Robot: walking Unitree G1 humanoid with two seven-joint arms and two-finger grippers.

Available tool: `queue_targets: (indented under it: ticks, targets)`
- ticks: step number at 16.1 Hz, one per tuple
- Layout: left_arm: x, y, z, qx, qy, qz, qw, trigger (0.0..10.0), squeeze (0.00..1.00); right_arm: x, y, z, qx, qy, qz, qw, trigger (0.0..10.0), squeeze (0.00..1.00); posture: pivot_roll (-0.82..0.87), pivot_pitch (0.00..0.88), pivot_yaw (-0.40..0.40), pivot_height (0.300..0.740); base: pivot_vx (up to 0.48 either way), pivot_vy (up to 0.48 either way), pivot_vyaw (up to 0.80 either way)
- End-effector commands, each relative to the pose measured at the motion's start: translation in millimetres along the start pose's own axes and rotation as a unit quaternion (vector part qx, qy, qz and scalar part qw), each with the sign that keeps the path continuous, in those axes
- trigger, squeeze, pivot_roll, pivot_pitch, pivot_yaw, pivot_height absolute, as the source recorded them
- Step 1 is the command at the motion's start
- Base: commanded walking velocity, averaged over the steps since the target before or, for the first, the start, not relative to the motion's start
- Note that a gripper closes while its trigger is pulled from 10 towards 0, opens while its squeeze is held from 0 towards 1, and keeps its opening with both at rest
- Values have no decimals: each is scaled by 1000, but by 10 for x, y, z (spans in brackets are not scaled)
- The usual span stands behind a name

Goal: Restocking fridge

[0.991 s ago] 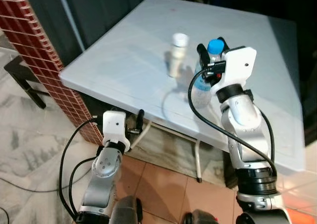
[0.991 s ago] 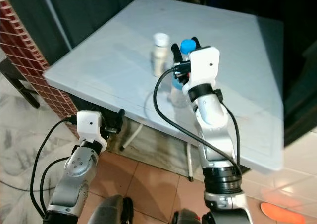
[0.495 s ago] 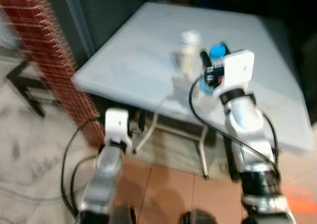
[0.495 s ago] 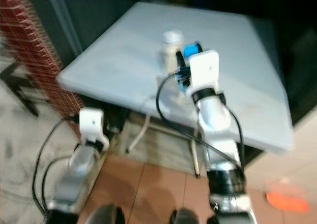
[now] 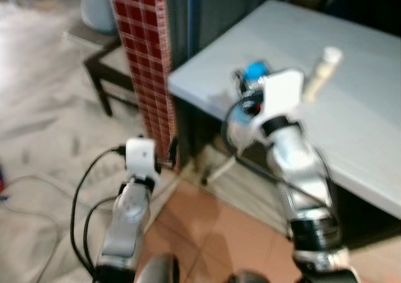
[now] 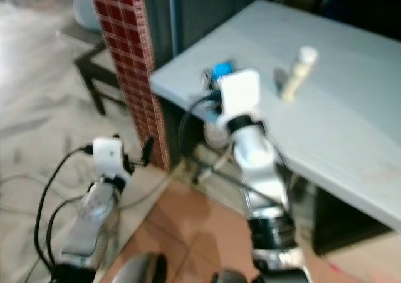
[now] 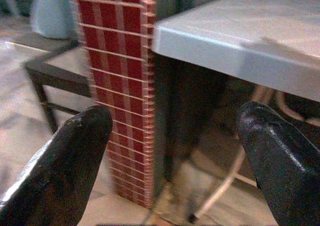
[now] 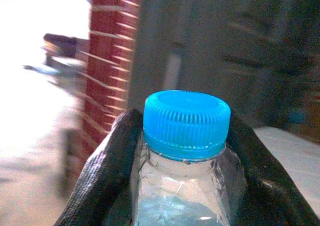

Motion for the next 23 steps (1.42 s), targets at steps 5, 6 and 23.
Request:
queue_targets:
  ticks: [5,6,23]
  targets:
    - [-24,27,-53,17,20,9,1000,10000,0,-127,68,-306,31,81,20,996,10000,0,17,66,27,740,0,0,800]
    - [-30,25,-58,20,21,9,1000,10000,0,-130,63,-310,31,81,20,996,10000,0,17,66,29,740,0,0,800]
    - [-537,80,-863,59,131,19,989,10000,0,-1010,-865,175,-65,-65,-154,984,10000,0,37,0,53,740,0,0,363]
Point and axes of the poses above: a point about 5 cm out from each wrist's last joint towards the gripper, its own x axis pointing out of the wrist towards the gripper, its own y axis along the axis of the wrist's last joint, z = x × y, the point moved 5 cm from there along x, pointing out of the wrist towards the gripper, and after that the axes turned 15 degrees about -x, right-handed, at the moved point
